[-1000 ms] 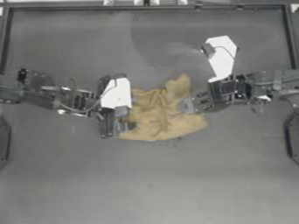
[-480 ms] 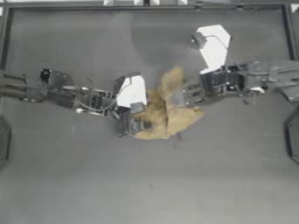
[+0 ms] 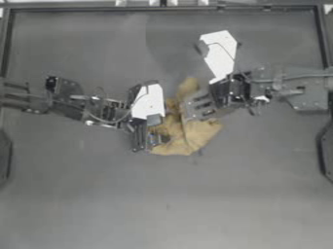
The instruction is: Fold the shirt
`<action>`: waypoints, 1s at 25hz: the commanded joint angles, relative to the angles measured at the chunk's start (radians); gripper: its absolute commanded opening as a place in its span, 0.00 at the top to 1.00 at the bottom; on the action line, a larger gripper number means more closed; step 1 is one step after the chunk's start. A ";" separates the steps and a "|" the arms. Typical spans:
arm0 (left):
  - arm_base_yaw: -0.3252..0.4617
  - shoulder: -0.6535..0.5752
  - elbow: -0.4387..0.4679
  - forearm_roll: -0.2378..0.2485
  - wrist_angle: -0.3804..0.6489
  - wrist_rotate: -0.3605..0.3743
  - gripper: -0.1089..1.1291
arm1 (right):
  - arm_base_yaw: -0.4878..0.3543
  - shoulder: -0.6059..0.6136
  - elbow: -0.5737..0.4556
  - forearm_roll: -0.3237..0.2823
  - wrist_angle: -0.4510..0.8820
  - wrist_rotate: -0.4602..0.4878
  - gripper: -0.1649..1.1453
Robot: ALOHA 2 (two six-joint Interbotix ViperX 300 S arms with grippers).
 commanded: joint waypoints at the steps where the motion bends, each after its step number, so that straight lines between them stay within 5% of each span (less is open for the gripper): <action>1: 0.003 -0.170 0.011 0.003 0.043 0.006 0.09 | 0.000 -0.009 -0.031 -0.005 0.012 0.000 0.84; 12: 0.017 -0.448 0.193 0.005 0.130 0.005 0.09 | 0.006 0.023 -0.074 0.006 0.051 0.005 0.84; 25: 0.025 -0.627 0.345 -0.035 0.133 0.003 0.09 | 0.052 0.201 -0.333 0.006 0.285 0.000 0.84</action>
